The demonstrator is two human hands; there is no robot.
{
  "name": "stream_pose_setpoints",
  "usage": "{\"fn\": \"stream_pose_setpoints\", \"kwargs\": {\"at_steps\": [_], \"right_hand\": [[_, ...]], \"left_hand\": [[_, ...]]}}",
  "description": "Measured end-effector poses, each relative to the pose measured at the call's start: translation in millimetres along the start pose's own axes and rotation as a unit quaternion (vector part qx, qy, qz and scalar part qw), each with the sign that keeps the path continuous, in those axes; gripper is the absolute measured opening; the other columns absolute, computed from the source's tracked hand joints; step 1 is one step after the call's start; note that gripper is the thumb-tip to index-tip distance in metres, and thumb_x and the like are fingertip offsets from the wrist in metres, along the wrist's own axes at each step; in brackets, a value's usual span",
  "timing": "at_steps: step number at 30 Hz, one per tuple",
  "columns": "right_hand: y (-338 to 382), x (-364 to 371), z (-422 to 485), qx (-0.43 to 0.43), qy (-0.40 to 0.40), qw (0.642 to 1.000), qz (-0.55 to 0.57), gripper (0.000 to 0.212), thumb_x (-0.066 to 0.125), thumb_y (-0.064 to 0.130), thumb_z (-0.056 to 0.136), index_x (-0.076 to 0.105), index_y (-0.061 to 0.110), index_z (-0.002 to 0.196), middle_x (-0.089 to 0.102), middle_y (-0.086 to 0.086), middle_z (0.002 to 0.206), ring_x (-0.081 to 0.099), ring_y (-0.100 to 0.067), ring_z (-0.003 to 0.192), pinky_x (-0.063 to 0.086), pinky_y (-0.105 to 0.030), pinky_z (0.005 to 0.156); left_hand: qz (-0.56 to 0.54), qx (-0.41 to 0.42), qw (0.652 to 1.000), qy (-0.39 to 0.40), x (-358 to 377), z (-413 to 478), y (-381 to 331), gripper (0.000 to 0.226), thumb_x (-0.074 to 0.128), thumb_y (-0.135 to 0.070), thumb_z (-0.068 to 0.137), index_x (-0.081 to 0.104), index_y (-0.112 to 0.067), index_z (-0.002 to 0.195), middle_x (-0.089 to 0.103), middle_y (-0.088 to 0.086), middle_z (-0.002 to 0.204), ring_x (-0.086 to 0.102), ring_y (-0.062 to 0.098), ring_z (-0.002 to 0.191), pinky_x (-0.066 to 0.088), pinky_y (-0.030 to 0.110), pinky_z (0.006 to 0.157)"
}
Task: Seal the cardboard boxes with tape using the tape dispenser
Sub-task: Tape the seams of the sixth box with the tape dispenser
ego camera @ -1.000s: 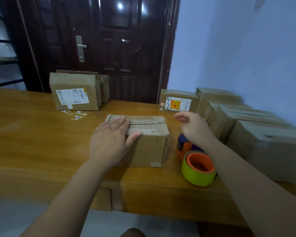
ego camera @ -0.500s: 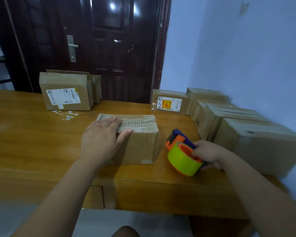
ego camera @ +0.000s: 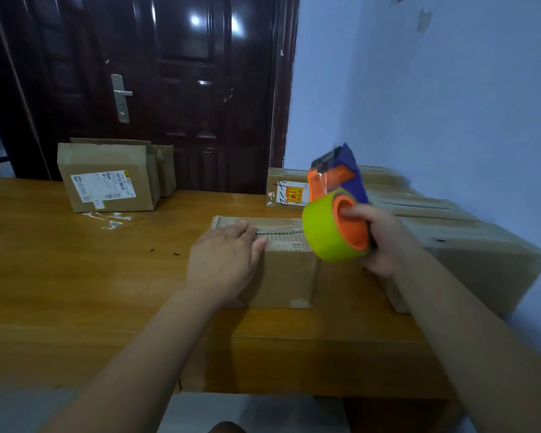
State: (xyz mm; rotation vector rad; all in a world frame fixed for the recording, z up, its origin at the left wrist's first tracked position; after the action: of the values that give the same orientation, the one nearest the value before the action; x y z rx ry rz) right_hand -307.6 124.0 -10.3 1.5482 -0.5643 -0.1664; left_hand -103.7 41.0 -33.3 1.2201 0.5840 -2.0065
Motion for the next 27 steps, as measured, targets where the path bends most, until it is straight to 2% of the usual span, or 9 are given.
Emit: {"fn": "stream_pose_setpoints", "kwargs": {"at_steps": [4, 7, 9, 12, 16, 20, 23, 25, 27], "right_hand": [[25.6, 6.4, 3.7, -0.065, -0.016, 0.997, -0.043, 0.029, 0.066, 0.005, 0.072, 0.058, 0.004, 0.100, 0.060, -0.006, 0.069, 0.059, -0.014, 0.059, 0.052, -0.025, 0.063], [35.9, 12.2, 5.0, -0.134, -0.007, 0.982, -0.133, 0.023, 0.060, -0.009, 0.076, 0.059, 0.010, 0.088, 0.059, 0.003, 0.061, 0.057, -0.011, 0.054, 0.048, -0.023, 0.056], [38.5, 17.5, 3.7, -0.176, -0.015, 0.961, -0.215, 0.035, 0.061, -0.010, 0.077, 0.059, 0.016, 0.101, 0.063, 0.007, 0.071, 0.062, -0.010, 0.060, 0.049, -0.024, 0.053], [38.7, 25.0, 6.0, -0.206, -0.014, 0.925, -0.319, 0.047, 0.069, 0.000, 0.076, 0.053, 0.024, 0.114, 0.063, 0.000, 0.099, 0.064, -0.023, 0.091, 0.057, -0.041, 0.078], [45.6, 36.0, 9.9, -0.215, 0.021, 0.893, -0.394, 0.054, 0.073, 0.008, 0.071, 0.052, 0.028, 0.117, 0.064, -0.003, 0.109, 0.063, -0.024, 0.099, 0.054, -0.050, 0.087], [53.8, 41.2, 13.2, -0.224, 0.035, 0.868, -0.441, 0.056, 0.073, 0.004, 0.074, 0.051, 0.027, 0.120, 0.061, -0.002, 0.109, 0.062, -0.023, 0.096, 0.055, -0.044, 0.085], [51.1, 46.7, 11.3, -0.237, 0.058, 0.844, -0.478, 0.049, 0.069, 0.003, 0.076, 0.049, 0.028, 0.114, 0.058, 0.006, 0.095, 0.061, -0.019, 0.084, 0.051, -0.030, 0.069], [48.6, 52.1, 10.0, -0.237, 0.074, 0.832, -0.496, 0.046, 0.067, 0.003, 0.078, 0.046, 0.028, 0.111, 0.053, 0.011, 0.089, 0.057, -0.011, 0.074, 0.043, -0.021, 0.061], [46.9, 58.2, 9.4, -0.237, 0.085, 0.815, -0.521, 0.046, 0.066, 0.005, 0.080, 0.042, 0.029, 0.111, 0.052, 0.013, 0.090, 0.056, -0.008, 0.073, 0.041, -0.016, 0.058]], "left_hand": [[-0.049, 0.044, 0.997, 0.026, 0.7, 15.4, -14.4, 0.050, 0.021, -0.041, 0.099, 0.055, -0.023, 0.130, 0.055, -0.002, 0.133, 0.049, 0.019, 0.118, 0.042, 0.034, 0.097], [-0.100, 0.042, 0.993, 0.037, 0.0, 23.8, -12.5, 0.038, 0.032, -0.031, 0.099, 0.056, -0.021, 0.127, 0.058, 0.000, 0.119, 0.047, 0.017, 0.108, 0.040, 0.030, 0.091], [-0.118, 0.049, 0.991, 0.035, 0.5, 24.9, -10.2, 0.035, 0.035, -0.029, 0.099, 0.056, -0.020, 0.126, 0.057, 0.001, 0.116, 0.046, 0.017, 0.108, 0.039, 0.029, 0.090], [-0.141, 0.055, 0.988, 0.034, 0.3, 24.5, -5.7, 0.035, 0.036, -0.024, 0.099, 0.056, -0.021, 0.128, 0.057, 0.000, 0.118, 0.046, 0.017, 0.111, 0.038, 0.028, 0.091], [-0.160, 0.064, 0.984, 0.042, -1.5, 22.9, -1.0, 0.039, 0.039, -0.013, 0.096, 0.053, -0.022, 0.131, 0.055, -0.003, 0.124, 0.044, 0.014, 0.117, 0.035, 0.026, 0.096], [-0.182, 0.062, 0.981, 0.031, -1.4, 20.1, 0.6, 0.038, 0.040, -0.012, 0.097, 0.054, -0.022, 0.131, 0.056, -0.004, 0.128, 0.044, 0.012, 0.119, 0.033, 0.022, 0.097], [-0.223, 0.025, 0.974, 0.033, -3.3, 20.0, -0.2, 0.039, 0.042, -0.020, 0.098, 0.046, -0.024, 0.137, 0.056, -0.007, 0.131, 0.045, 0.010, 0.121, 0.035, 0.022, 0.097], [-0.318, -0.027, 0.947, 0.032, -7.4, 20.3, -3.3, 0.049, 0.050, -0.034, 0.095, 0.039, -0.026, 0.142, 0.056, -0.012, 0.127, 0.051, 0.007, 0.116, 0.038, 0.022, 0.092], [-0.438, -0.081, 0.896, -0.011, -14.5, 20.8, -7.5, 0.046, 0.059, -0.042, 0.088, 0.050, -0.029, 0.132, 0.059, -0.015, 0.113, 0.057, 0.004, 0.101, 0.044, 0.022, 0.083]]}}
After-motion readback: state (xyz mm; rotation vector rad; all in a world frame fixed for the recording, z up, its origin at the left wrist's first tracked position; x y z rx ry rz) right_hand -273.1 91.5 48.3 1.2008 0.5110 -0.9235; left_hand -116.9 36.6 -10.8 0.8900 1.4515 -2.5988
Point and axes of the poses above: each hand's wrist, its own z-axis towards the middle knuckle, its own x-axis out of the palm, y = z × x, the point moved 3 cm from there along z, towards the middle knuckle
